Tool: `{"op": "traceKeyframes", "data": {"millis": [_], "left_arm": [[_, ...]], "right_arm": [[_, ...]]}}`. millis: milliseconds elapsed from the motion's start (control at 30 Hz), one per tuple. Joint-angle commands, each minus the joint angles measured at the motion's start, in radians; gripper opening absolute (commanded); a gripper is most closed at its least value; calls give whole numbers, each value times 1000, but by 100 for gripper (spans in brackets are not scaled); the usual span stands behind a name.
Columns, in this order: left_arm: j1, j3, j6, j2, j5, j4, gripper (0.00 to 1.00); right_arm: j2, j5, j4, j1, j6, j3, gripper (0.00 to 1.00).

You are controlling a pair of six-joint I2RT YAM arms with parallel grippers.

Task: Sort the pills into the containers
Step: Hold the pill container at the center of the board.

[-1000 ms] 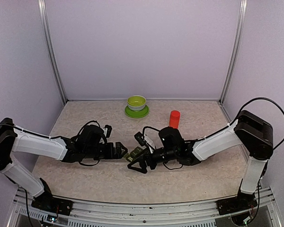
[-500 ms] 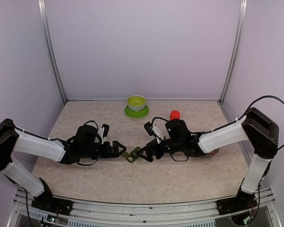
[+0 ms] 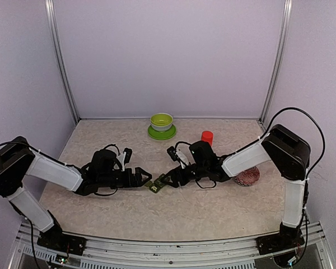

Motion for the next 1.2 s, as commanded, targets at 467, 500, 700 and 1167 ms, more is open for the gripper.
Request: {"op": "traceKeyframes", "data": {"millis": [467,500,700,1167], "left_arm": [[3,-13,19,22,9,38,99],[2,-12,18,22,7,39,99],[1,-14,12,22,-1,39,99],[1,-13,18,32,-4,45,99]], "right_arm": [[104,-102,68,-39,54,66,48],[107,-106,69,-40,56,68,47],[128,-106,62,-42,57,77,45],[150,-106,60,-41,64,86,32]]}}
